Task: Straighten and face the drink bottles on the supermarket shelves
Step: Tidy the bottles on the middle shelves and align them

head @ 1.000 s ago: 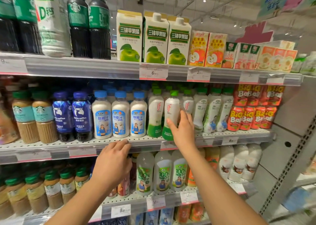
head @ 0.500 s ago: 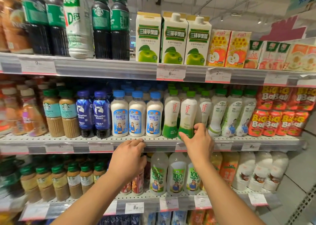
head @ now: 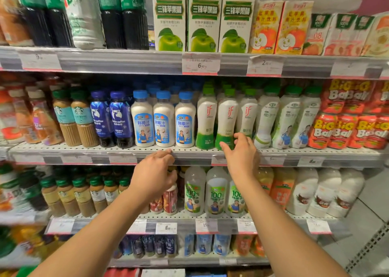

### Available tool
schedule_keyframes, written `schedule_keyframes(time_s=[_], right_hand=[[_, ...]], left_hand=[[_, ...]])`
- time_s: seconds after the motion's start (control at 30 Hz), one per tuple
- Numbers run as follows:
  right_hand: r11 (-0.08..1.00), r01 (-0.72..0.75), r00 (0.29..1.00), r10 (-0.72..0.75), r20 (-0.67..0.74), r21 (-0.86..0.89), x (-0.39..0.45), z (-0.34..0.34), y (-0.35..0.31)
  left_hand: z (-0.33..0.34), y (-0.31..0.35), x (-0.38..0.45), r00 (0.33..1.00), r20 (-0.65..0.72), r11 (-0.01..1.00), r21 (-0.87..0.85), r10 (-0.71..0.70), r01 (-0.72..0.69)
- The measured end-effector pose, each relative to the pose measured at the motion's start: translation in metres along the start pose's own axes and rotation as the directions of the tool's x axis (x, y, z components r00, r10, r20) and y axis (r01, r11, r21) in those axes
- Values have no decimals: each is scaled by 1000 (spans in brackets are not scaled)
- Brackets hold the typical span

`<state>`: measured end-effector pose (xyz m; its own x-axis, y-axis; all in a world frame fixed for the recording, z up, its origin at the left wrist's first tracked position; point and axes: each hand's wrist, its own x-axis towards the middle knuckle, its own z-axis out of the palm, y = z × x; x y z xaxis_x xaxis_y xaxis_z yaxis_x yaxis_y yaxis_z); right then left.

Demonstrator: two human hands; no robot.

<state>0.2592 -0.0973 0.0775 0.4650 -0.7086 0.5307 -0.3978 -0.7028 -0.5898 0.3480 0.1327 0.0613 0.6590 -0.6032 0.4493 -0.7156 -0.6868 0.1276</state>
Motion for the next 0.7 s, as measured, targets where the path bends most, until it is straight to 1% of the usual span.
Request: schedule_keyframes(time_s=[0.13, 0.23, 0.33, 0.47, 0.53, 0.6, 0.67, 0.7], right_hand=[[999, 49, 998, -48, 48, -12, 1, -5, 7], [993, 102, 987, -108, 119, 55, -1, -9, 18], [973, 189, 964, -210, 163, 134, -9, -16, 27], [947, 227, 924, -283, 256, 228, -32, -27, 34], [929, 282, 886, -348, 305, 241, -40, -35, 35], [909, 337, 821, -410, 397, 244, -42, -46, 32], [904, 355, 735, -428, 526, 240, -43, -59, 25], [904, 350, 675, -424, 604, 245, -45, -67, 20]], left_hand=[[-1, 5, 1, 999, 6, 999, -13, -38, 38], [-6, 9, 2, 998, 26, 997, -39, -63, 64], [-13, 11, 4, 993, 76, 994, -62, -87, 92], [-22, 14, -1, 975, 201, 992, -55, -97, 110], [-29, 17, -3, 963, 258, 994, -58, -79, 97], [-38, 24, -9, 961, 267, 993, -69, -72, 93], [-49, 32, -18, 965, 257, 993, -81, -57, 81], [-55, 35, -25, 963, 264, 992, -98, -47, 76]])
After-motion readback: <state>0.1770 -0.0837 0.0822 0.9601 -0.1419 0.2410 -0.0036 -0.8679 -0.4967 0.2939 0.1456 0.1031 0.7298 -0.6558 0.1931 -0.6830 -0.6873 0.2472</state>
